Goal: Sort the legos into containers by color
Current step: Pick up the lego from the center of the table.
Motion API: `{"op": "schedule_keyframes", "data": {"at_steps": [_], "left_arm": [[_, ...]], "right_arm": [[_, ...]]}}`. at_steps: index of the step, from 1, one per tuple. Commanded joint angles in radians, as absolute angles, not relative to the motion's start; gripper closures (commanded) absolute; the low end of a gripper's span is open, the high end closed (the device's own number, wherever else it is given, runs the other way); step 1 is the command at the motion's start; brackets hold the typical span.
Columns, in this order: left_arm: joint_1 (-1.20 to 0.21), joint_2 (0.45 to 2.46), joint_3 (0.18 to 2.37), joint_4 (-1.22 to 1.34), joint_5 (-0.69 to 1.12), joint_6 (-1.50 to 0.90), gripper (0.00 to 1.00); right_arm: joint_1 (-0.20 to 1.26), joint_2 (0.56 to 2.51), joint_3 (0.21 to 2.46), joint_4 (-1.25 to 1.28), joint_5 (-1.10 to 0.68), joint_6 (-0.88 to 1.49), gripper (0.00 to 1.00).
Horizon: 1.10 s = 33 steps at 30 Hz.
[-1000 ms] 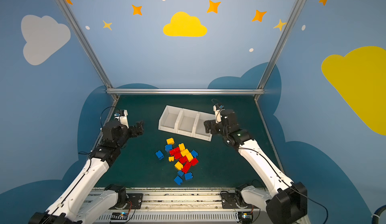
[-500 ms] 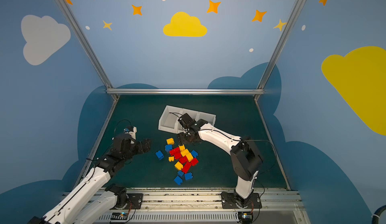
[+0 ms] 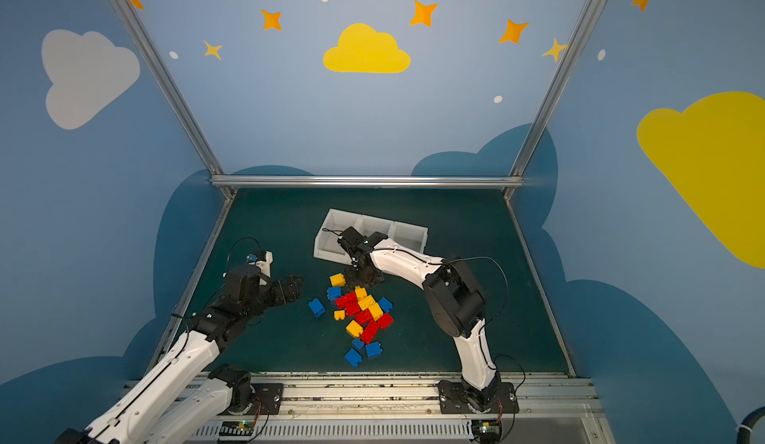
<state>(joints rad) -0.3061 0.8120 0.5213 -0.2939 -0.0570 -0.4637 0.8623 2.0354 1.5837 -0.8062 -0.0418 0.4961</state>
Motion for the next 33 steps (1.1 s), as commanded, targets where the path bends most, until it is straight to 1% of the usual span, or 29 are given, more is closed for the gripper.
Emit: {"op": "schedule_keyframes", "data": {"at_steps": [1, 22, 29, 33], "left_arm": [[-0.309, 0.812, 0.509, -0.281, -0.040, -0.475, 0.01], [-0.311, 0.808, 0.497, -0.268, -0.034, -0.490, 0.01], [-0.311, 0.808, 0.496, -0.267, -0.034, -0.494, 0.01], [-0.311, 0.807, 0.495, -0.267, -0.034, -0.495, 0.01]], "right_arm": [[0.870, 2.054, 1.608, -0.847, -0.034, 0.511, 0.36], [0.862, 2.099, 1.622, -0.877, 0.014, 0.548, 0.55], [0.858, 2.087, 1.616, -0.894, 0.037, 0.543, 0.55], [0.858, 2.097, 1.612, -0.899, 0.037, 0.543, 0.53]]}}
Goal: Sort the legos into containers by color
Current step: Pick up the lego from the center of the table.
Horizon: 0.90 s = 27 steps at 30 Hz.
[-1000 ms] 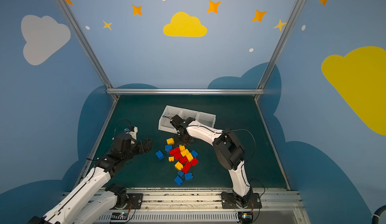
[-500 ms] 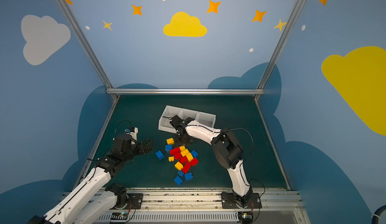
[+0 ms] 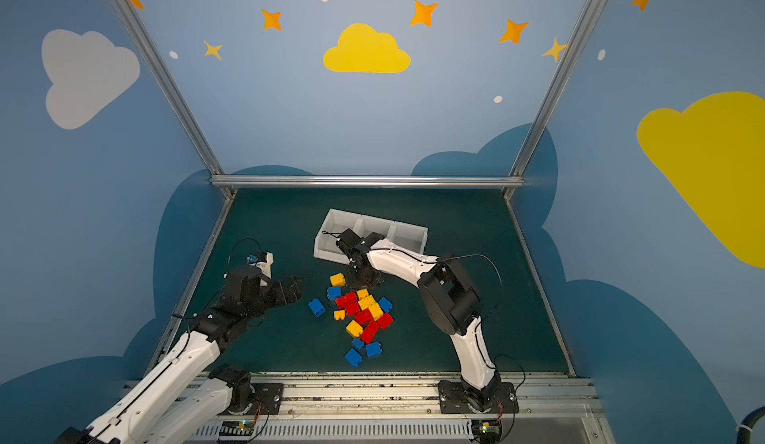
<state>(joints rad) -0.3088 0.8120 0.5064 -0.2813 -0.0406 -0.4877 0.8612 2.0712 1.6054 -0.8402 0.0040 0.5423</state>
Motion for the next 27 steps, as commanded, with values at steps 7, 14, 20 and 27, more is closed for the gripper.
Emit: {"op": "schedule_keyframes", "data": {"at_steps": [7, 14, 20, 27], "left_arm": [[-0.311, 0.807, 0.494, -0.267, -0.029, -0.500, 0.01], [-0.313, 0.801, 0.490, -0.265, -0.027, -0.509, 0.01], [-0.313, 0.804, 0.490, -0.264, -0.024, -0.509, 0.01], [-0.313, 0.798, 0.490, -0.264, -0.025, -0.514, 0.01]], "right_arm": [[0.869, 2.118, 1.618, -0.896, 0.029, 0.544, 0.51], [0.880, 2.111, 1.626, -0.902, 0.032, 0.532, 0.51], [0.882, 2.126, 1.634, -0.909, 0.031, 0.529, 0.59], [0.878, 2.067, 1.650, -0.938, 0.059, 0.512, 0.70]]}}
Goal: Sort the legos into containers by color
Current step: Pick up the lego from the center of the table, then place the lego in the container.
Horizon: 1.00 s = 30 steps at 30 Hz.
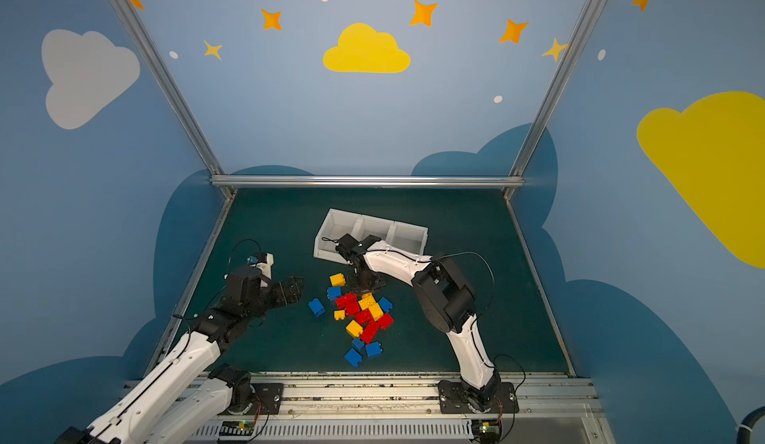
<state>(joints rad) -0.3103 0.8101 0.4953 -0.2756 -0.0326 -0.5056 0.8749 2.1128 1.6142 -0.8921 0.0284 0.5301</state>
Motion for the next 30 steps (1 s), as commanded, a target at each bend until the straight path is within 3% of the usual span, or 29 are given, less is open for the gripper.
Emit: {"op": "schedule_keyframes", "data": {"at_steps": [1, 11, 22, 26, 30], "left_arm": [[-0.312, 0.798, 0.489, -0.262, -0.025, -0.513, 0.01], [-0.312, 0.782, 0.496, -0.264, -0.021, -0.517, 0.01], [-0.318, 0.795, 0.496, -0.278, -0.010, -0.494, 0.01], [-0.318, 0.815, 0.500, -0.277, 0.007, -0.489, 0.01], [-0.320, 0.832, 0.506, -0.281, 0.014, -0.485, 0.01]], "right_arm": [[0.875, 2.048, 1.657, -0.952, 0.067, 0.504, 0.71], [0.721, 1.859, 1.669, -1.028, 0.195, 0.376, 0.71], [0.552, 1.991, 1.732, -0.988, 0.135, 0.328, 0.69], [0.533, 2.032, 1.764, -1.004, 0.133, 0.324, 0.65], [0.526, 2.036, 1.769, -1.008, 0.127, 0.331, 0.51]]}}
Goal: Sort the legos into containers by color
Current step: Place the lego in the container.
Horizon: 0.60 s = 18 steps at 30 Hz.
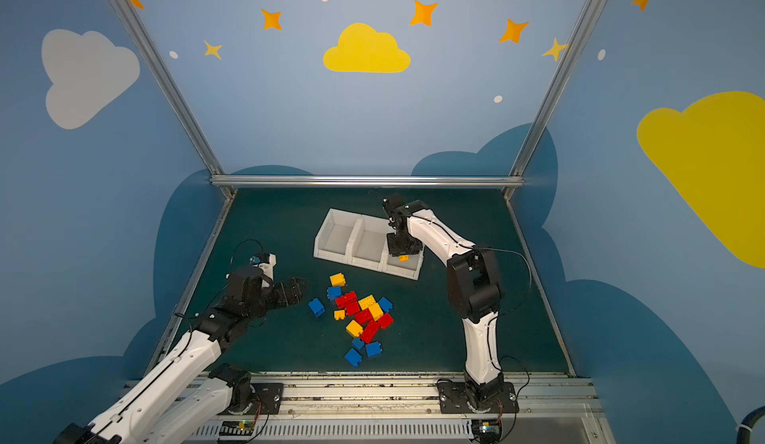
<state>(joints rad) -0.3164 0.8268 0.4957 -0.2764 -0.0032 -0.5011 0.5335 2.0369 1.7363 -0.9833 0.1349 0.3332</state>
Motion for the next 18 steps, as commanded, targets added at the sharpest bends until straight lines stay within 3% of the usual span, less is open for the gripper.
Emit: {"op": "schedule_keyframes", "data": {"at_steps": [1, 5, 18], "left_arm": [[-0.322, 0.834, 0.506, -0.279, 0.014, -0.485, 0.01], [-0.323, 0.838, 0.508, -0.281, 0.017, -0.485, 0.01], [-0.353, 0.838, 0.511, -0.305, 0.042, -0.483, 0.01]], "right_arm": [[0.527, 2.034, 1.769, -1.008, 0.127, 0.330, 0.48], [0.526, 2.017, 1.766, -1.010, 0.124, 0.330, 0.42], [0.557, 1.773, 1.587, -0.970, 0.099, 0.385, 0.40]]}}
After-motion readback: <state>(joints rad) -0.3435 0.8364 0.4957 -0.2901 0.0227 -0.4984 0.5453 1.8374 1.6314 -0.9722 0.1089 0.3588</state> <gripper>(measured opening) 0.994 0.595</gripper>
